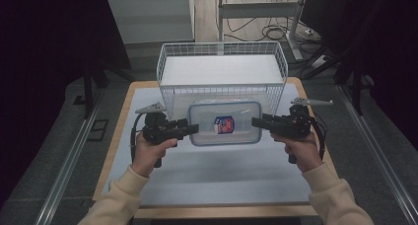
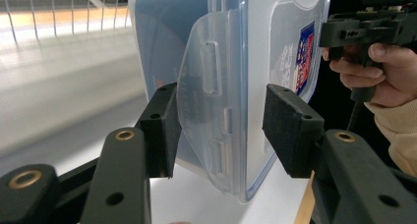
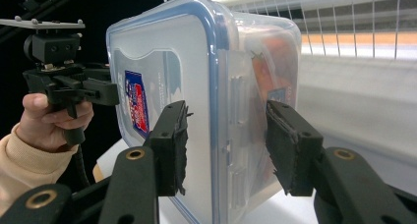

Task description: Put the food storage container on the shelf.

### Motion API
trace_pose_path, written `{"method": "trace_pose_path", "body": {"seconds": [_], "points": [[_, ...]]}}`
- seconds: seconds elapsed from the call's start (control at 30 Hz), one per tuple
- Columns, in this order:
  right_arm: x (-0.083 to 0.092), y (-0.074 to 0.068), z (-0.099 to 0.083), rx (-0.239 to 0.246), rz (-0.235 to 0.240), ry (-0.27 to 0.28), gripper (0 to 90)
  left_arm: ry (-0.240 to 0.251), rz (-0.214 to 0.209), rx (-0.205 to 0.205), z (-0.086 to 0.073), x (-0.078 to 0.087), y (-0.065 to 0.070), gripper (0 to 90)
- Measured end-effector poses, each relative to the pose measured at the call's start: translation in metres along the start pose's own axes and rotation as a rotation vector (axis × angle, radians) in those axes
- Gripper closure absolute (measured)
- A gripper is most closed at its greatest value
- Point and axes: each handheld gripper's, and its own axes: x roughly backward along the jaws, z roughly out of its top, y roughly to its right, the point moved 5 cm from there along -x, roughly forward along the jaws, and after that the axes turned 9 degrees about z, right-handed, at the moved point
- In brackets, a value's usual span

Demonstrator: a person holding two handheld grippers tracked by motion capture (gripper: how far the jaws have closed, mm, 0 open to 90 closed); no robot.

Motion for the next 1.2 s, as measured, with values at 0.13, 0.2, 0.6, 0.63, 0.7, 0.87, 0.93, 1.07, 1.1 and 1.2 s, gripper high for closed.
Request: {"method": "trace_pose_path", "body": {"seconds": [0.13, 0.2, 0.6, 0.63, 0.7, 0.87, 0.93, 1.07, 1.1, 1.2], "points": [[-0.001, -0.002, 0.017, 0.011, -0.001, 0.008, 52.0, 0.011, -0.003, -0.004, 0.015, 0.002, -0.003, 49.5], [-0.002, -0.002, 0.020, 0.014, -0.002, 0.008, 52.0, 0.014, -0.003, -0.007, 0.019, 0.003, -0.004, 49.5], [-0.013, 0.004, 0.061, 0.022, -0.006, 0.022, 51.7, 0.030, 0.006, -0.020, 0.068, 0.004, -0.020, 49.2], [-0.014, 0.005, 0.064, 0.022, -0.006, 0.019, 51.7, 0.031, 0.006, -0.019, 0.072, 0.004, -0.022, 49.1], [-0.016, 0.006, 0.070, 0.018, -0.009, 0.021, 51.7, 0.029, 0.006, -0.022, 0.075, 0.004, -0.023, 49.1], [-0.021, 0.011, 0.085, 0.018, -0.013, 0.018, 51.6, 0.024, -0.001, -0.019, 0.091, 0.000, -0.033, 49.1], [-0.023, 0.013, 0.090, 0.012, -0.019, 0.015, 51.6, 0.019, -0.004, -0.011, 0.096, -0.002, -0.037, 49.0], [-0.028, 0.019, 0.100, 0.003, -0.029, 0.006, 51.5, 0.015, -0.009, 0.000, 0.104, -0.007, -0.045, 49.1], [-0.029, 0.021, 0.103, 0.001, -0.030, 0.002, 51.5, 0.013, -0.011, 0.004, 0.107, -0.008, -0.047, 49.0], [-0.031, 0.026, 0.111, -0.006, -0.038, 0.002, 51.4, 0.011, -0.018, 0.019, 0.113, -0.012, -0.052, 49.1]]}}
